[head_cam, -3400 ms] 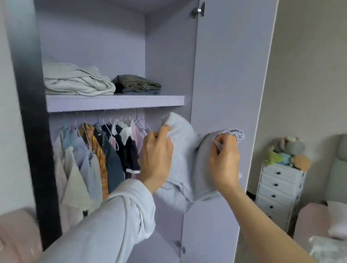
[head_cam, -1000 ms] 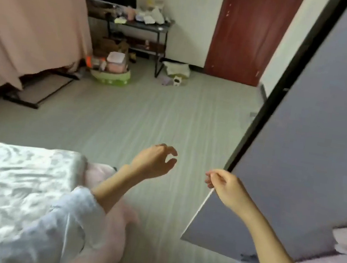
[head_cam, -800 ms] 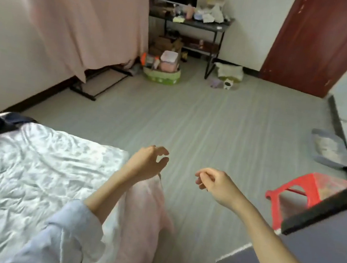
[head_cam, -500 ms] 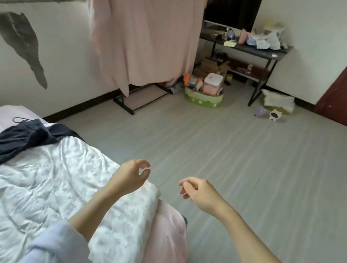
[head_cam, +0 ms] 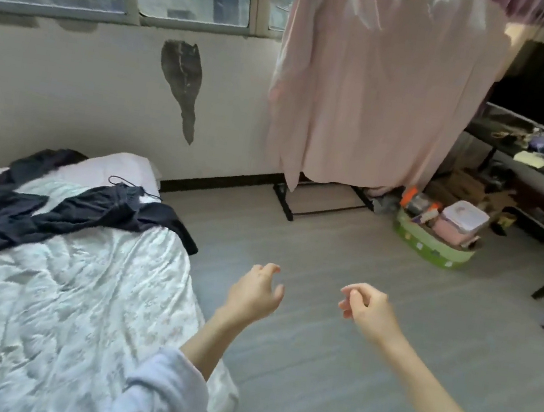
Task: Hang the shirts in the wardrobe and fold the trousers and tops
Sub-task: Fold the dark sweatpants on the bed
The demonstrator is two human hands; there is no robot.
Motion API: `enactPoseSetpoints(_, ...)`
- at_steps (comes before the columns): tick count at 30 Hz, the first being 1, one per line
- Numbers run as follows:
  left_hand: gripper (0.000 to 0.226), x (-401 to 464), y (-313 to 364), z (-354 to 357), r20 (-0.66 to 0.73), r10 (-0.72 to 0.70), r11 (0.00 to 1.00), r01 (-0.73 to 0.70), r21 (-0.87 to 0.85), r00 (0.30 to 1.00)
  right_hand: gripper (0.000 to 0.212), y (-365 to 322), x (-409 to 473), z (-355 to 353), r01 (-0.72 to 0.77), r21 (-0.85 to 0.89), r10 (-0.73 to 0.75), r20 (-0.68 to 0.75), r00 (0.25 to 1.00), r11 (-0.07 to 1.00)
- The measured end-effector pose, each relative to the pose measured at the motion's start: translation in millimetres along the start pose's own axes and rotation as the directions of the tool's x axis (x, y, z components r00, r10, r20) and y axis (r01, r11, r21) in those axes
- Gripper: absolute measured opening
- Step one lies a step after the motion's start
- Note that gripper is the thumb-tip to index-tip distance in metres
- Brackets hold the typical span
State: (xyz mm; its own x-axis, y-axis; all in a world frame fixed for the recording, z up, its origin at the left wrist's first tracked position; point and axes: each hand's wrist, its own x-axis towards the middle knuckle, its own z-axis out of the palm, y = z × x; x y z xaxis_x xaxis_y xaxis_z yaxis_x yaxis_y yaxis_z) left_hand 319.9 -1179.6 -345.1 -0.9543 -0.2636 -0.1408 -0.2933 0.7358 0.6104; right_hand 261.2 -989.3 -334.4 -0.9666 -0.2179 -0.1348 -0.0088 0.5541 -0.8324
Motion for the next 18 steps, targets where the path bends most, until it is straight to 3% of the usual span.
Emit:
enactPoseSetpoints(3, 0.040, 40.8, 11.3, -20.7, -0.095, -0.060, 0.998, 0.058, -0.019, 0.994, 0.023, -33.9, 68.1, 14.4, 0.057, 0.043, -0.058, 0.011, 0.998, 0.997)
enactPoseSetpoints(8, 0.040, 89.7, -56.0, -79.9, -0.255, -0.270, 0.963, 0.258, -0.077, 0.929, 0.023, -68.5, 148.7, 77.1, 0.144, 0.032, -0.147, 0.309, 0.940, 0.989)
enactPoseSetpoints(12, 0.050, 142.8, -138.3, -120.4, -0.337, -0.469, 0.883, 0.433, -0.181, 0.816, 0.023, -92.2, 234.3, 144.0, 0.180, -0.028, -0.151, 0.435, 0.888, 0.983)
enactPoseSetpoints(18, 0.061, 217.4, -232.3, -166.3, -0.349, -0.636, 0.772, 0.572, -0.278, 0.688, 0.026, -153.2, 347.3, 277.9, 0.247, -0.135, -0.118, 0.603, 0.789, 0.960)
